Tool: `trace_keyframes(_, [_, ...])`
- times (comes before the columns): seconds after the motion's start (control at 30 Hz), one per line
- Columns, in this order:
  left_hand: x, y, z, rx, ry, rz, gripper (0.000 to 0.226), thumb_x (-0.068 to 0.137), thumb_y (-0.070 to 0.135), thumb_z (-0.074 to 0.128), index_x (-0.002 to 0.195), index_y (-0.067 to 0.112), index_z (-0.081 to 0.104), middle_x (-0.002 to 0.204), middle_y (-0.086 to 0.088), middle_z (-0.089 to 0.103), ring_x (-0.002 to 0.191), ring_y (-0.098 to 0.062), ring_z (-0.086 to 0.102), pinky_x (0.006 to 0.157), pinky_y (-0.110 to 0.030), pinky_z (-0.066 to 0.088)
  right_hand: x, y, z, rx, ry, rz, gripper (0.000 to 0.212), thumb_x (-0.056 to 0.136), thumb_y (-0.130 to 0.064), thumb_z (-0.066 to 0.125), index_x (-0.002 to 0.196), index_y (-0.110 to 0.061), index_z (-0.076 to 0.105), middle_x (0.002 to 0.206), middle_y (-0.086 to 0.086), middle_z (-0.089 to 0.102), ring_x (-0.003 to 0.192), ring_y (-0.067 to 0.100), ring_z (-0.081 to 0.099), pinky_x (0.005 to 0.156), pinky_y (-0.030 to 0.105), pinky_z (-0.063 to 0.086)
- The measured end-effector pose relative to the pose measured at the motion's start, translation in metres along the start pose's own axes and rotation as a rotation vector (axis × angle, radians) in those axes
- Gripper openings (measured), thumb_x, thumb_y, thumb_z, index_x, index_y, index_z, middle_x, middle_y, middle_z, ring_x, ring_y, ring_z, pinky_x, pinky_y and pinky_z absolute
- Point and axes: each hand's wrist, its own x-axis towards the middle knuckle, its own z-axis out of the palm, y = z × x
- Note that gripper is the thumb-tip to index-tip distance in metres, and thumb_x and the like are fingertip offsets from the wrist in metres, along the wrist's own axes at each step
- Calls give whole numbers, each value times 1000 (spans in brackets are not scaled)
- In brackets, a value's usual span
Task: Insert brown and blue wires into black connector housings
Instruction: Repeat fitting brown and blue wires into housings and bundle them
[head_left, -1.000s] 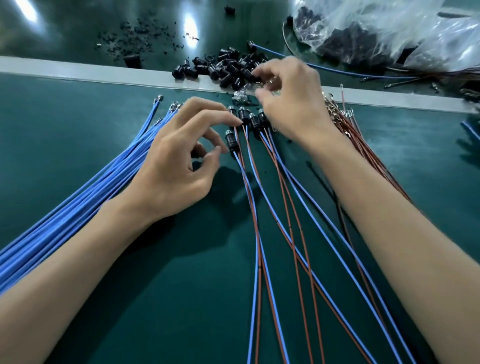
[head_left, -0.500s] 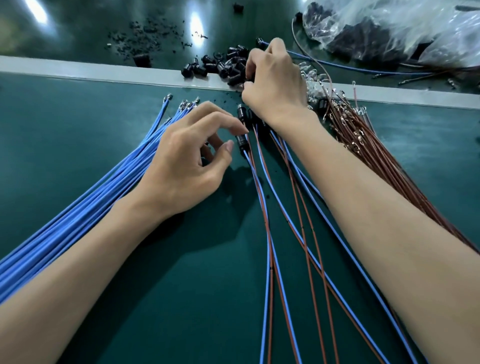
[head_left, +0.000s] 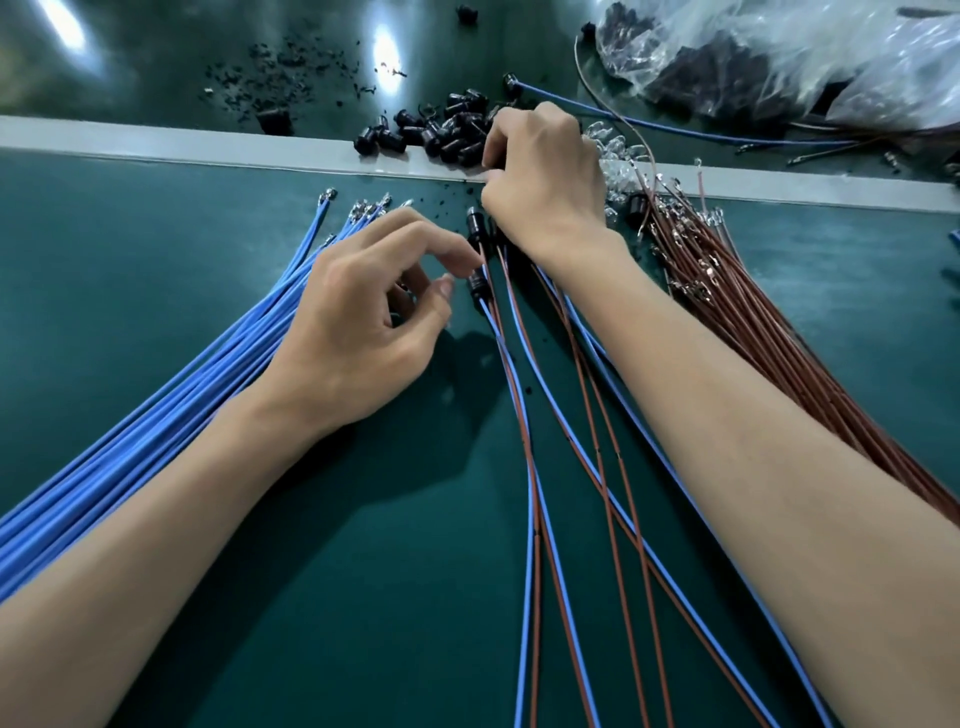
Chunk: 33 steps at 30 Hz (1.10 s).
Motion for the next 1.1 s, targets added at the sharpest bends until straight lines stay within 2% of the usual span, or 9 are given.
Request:
trace_keyframes(0.23, [1,0,-1,-28,47,-34,25,85,1,52,103,17,59,95,-3,63,63,-27,62,59,-38,48,-12,-2,-16,123,175,-45,19,87,-9,57,106,-13,56,93,-1,65,82,15,60,62,20,33])
trace_keyframes(0.4, [0,-2,0,-15,83,-82,33,85,8,54,117,14,53,100,5,59,65,-24,62,62,-31,49,-36,1,-19,89,78,-102,17,89,-14,54,105,-15,60,99,3,64,88,21,61,68,25,38])
trace_keyframes(0.47, [0,-3,1,-3,81,-81,36,85,10,54,120,13,51,102,6,58,65,-23,62,61,-29,48,-41,2,-22,105,94,-92,17,91,-13,53,106,-14,60,104,3,61,89,18,59,68,18,31])
trace_keyframes(0.53, [0,-4,1,-8,88,-81,42,86,11,57,127,13,46,107,6,56,67,-19,62,60,-26,47,-45,-2,-29,196,104,-111,15,89,-11,58,104,-12,63,102,2,61,83,12,54,69,11,30])
trace_keyframes(0.67, [2,-7,3,45,99,-83,55,89,19,58,140,15,37,114,3,49,71,-6,59,65,-14,44,-59,-18,-48,676,-95,-115,10,79,-13,75,83,-10,67,75,0,69,67,10,65,67,17,51])
trace_keyframes(0.87, [2,-6,3,125,111,-52,17,95,14,51,97,2,63,76,2,61,59,-11,54,62,-24,47,-70,-10,-51,880,-319,-50,15,84,-19,71,80,-5,70,72,7,72,68,21,70,74,35,58])
trace_keyframes(0.93, [2,-6,3,111,97,-54,22,95,15,50,95,-1,65,71,3,61,62,-9,52,61,-15,43,-65,1,-52,718,-243,-31,21,88,-29,67,82,-9,73,75,6,73,71,23,69,74,37,57])
trace_keyframes(1.03, [1,-5,3,117,75,-70,26,94,22,50,95,0,65,70,3,63,58,-3,50,62,-12,40,-54,27,-59,48,41,96,28,89,-42,60,96,-17,71,94,11,70,86,31,65,75,35,52])
trace_keyframes(1.1, [1,-4,3,122,65,-73,26,94,24,51,93,2,66,70,1,64,58,-2,52,61,-10,39,-54,38,-63,-207,17,212,33,88,-43,59,104,-15,66,106,18,64,99,38,60,79,39,48])
